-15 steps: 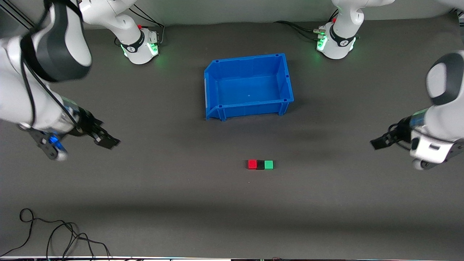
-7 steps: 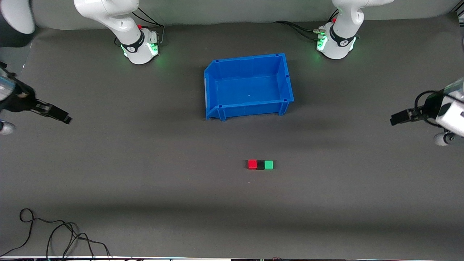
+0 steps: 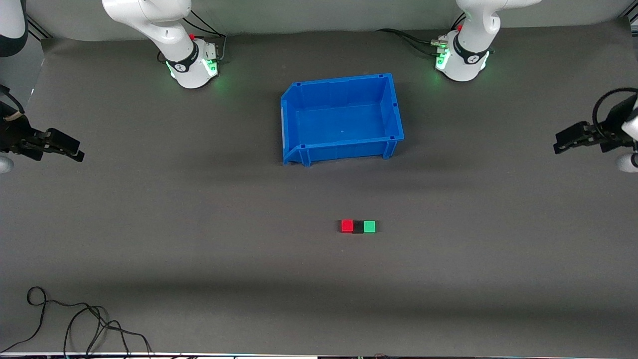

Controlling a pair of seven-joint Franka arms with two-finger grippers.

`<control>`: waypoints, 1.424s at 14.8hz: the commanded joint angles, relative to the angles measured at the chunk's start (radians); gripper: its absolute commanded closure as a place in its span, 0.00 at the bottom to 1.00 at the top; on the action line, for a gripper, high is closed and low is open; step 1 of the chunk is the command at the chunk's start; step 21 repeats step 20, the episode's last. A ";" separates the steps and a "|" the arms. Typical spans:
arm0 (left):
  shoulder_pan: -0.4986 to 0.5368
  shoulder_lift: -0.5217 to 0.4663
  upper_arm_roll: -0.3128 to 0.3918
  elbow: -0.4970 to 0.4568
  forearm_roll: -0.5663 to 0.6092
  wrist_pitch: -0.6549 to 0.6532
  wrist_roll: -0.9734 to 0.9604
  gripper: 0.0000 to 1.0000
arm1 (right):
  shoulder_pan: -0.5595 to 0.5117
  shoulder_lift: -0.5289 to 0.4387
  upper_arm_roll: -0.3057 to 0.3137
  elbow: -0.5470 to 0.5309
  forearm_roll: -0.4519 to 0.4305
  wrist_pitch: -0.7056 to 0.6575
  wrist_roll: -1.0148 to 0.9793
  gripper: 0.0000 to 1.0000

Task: Attach green and red cubes to black cube

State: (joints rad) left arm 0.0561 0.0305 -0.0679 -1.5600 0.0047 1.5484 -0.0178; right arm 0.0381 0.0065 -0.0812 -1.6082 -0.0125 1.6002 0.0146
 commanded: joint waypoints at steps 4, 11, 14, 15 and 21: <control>-0.032 -0.078 0.008 -0.123 0.017 0.050 0.016 0.00 | -0.001 -0.007 0.012 -0.002 -0.007 -0.025 -0.019 0.00; -0.027 -0.066 0.014 -0.107 0.023 0.045 0.016 0.00 | -0.003 -0.003 0.011 0.001 0.048 -0.020 -0.021 0.00; -0.027 -0.066 0.014 -0.109 0.023 0.053 0.016 0.00 | -0.003 0.000 0.012 0.011 0.048 -0.025 -0.019 0.00; -0.027 -0.066 0.014 -0.109 0.023 0.053 0.016 0.00 | -0.003 0.001 0.012 0.013 0.048 -0.025 -0.019 0.00; -0.012 -0.058 0.014 -0.109 0.023 0.056 0.016 0.00 | -0.003 0.001 0.012 0.013 0.048 -0.025 -0.019 0.00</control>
